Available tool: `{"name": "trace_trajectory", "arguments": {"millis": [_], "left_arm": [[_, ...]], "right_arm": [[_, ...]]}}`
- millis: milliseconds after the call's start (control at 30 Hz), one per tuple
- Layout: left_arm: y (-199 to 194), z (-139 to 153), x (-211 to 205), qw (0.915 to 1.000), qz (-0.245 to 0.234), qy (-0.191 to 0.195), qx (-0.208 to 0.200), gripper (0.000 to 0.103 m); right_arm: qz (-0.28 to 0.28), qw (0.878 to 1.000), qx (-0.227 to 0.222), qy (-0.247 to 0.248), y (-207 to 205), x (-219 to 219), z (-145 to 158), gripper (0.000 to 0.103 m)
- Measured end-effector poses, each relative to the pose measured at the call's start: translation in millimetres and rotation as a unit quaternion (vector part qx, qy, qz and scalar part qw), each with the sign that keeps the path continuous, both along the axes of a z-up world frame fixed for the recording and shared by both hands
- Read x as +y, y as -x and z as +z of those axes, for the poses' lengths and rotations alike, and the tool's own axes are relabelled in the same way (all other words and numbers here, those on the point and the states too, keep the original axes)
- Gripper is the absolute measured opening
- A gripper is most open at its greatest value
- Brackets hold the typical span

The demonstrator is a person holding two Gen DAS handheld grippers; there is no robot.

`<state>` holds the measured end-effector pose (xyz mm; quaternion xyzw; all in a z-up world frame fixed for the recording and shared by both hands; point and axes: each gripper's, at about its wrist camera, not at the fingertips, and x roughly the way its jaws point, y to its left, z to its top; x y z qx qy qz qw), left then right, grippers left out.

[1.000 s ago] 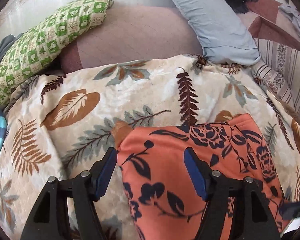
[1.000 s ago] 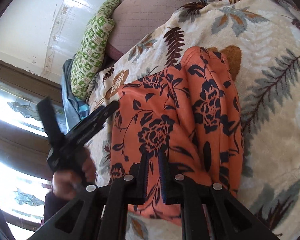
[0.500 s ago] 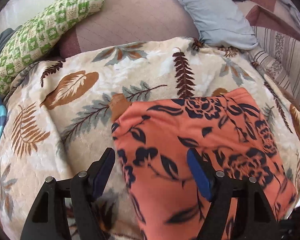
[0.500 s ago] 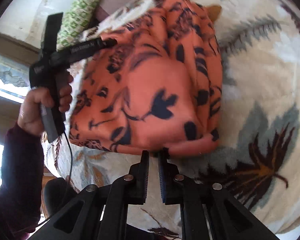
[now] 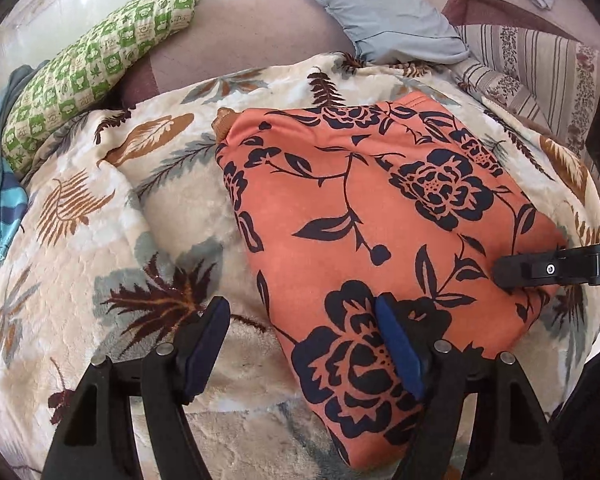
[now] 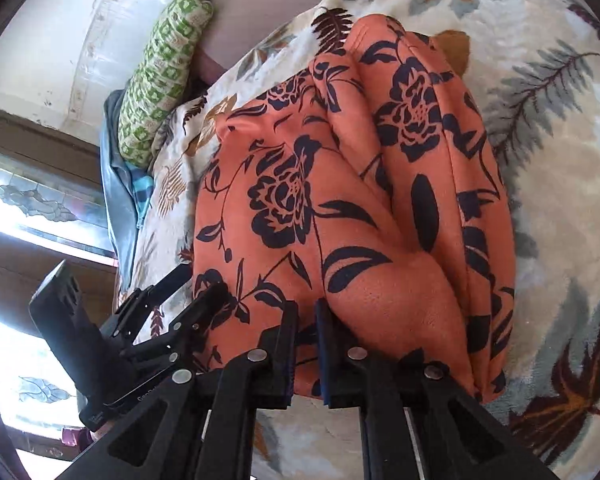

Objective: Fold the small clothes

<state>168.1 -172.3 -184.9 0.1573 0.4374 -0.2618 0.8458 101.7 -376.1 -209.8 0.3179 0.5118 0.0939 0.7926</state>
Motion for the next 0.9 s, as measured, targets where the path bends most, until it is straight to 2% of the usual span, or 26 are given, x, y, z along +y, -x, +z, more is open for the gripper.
{"name": "trace_trajectory", "arguments": {"millis": [100, 233, 267, 367, 467, 533, 667, 767, 900], "left_arm": [[1.3, 7.7, 0.0, 1.0000, 0.003, 0.000, -0.003, 0.076], [12.4, 28.8, 5.8, 0.9985, -0.008, 0.054, 0.001, 0.075], [16.6, 28.8, 2.6, 0.9987, -0.015, 0.049, -0.003, 0.075], [22.4, 4.5, -12.2, 0.9992, -0.036, -0.008, -0.012, 0.077], [18.5, 6.1, -7.5, 0.9997, -0.020, 0.010, 0.000, 0.078], [18.5, 6.5, -8.0, 0.9998, -0.021, 0.005, -0.006, 0.080], [20.4, 8.2, -10.1, 0.9997, -0.021, -0.002, -0.013, 0.080], [20.7, 9.0, -10.8, 0.9996, -0.024, -0.006, -0.016, 0.080], [19.8, 8.4, -11.2, 0.9995, -0.028, -0.007, -0.015, 0.080]], "right_arm": [[0.002, 1.000, -0.005, 0.000, 3.3, -3.6, 2.3, 0.011], [-0.019, 1.000, -0.024, -0.005, 7.2, -13.3, 7.4, 0.012], [-0.019, 1.000, -0.015, -0.010, 4.9, -14.1, 2.8, 0.012], [-0.013, 1.000, 0.002, -0.019, -1.2, -11.4, -7.2, 0.012], [-0.012, 1.000, -0.002, -0.023, -0.5, -12.6, -1.9, 0.011], [-0.020, 0.999, -0.012, -0.031, -2.3, -14.6, 3.6, 0.011], [-0.028, 0.999, -0.037, -0.005, -15.8, -12.3, 21.5, 0.012], [-0.031, 0.999, -0.028, 0.011, -32.9, -9.0, 20.3, 0.012], [-0.022, 0.999, 0.001, 0.040, -47.6, -2.0, 2.9, 0.012]]}}
